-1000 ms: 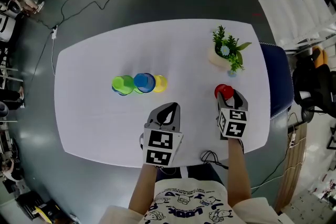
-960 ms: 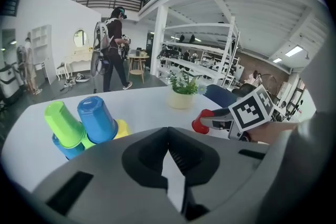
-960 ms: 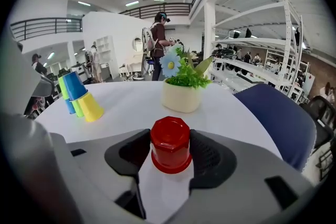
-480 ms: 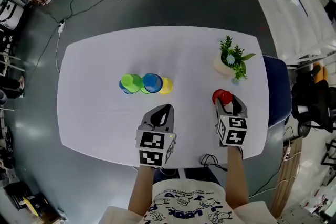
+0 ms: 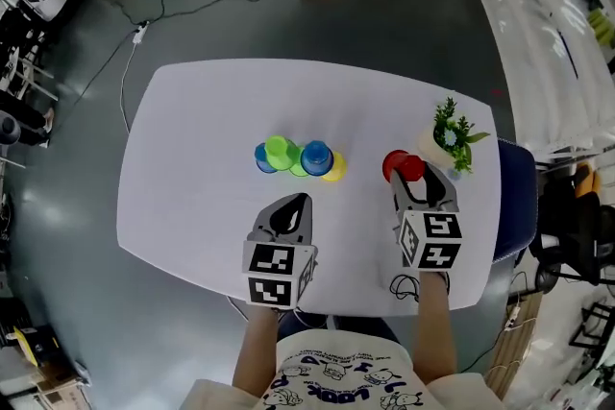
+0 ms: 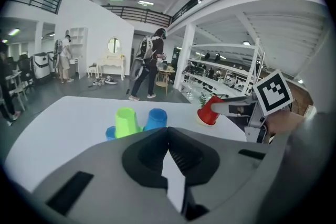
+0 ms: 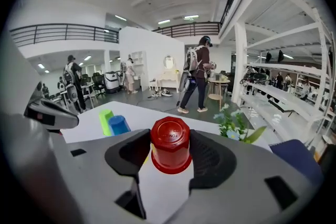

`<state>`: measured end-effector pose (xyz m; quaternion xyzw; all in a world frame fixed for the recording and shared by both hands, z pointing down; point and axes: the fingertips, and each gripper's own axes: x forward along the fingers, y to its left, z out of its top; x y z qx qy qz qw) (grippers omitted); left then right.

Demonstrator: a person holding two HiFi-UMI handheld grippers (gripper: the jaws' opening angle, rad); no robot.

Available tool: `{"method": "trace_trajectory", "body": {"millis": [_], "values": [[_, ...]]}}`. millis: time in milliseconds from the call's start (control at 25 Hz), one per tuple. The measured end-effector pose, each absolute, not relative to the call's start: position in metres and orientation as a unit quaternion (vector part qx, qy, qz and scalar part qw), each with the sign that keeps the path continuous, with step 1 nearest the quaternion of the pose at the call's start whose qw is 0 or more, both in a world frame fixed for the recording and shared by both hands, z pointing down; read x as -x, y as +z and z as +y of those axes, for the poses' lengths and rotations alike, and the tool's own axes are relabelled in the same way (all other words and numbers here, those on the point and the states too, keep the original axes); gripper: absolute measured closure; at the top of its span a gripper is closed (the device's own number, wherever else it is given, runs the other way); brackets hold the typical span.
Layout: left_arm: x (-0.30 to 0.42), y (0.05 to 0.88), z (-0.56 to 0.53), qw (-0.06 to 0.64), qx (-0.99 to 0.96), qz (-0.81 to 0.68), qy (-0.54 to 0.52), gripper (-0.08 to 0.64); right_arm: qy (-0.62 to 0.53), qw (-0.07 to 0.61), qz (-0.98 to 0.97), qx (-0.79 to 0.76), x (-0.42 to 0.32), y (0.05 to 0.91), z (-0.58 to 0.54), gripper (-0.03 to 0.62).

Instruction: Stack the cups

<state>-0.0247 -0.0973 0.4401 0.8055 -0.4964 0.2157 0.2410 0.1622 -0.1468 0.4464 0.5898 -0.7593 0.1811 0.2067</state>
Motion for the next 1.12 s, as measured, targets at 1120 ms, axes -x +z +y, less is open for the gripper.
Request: {"method": "trace_trajectory", "body": {"millis": [1120], "values": [[0.169, 0.403, -0.104, 0.243, -0.766, -0.571, 0.169, 0.546, 0.157, 0.243, -0.844, -0.451, 0.047, 0.396, -0.187, 0.345]]}}
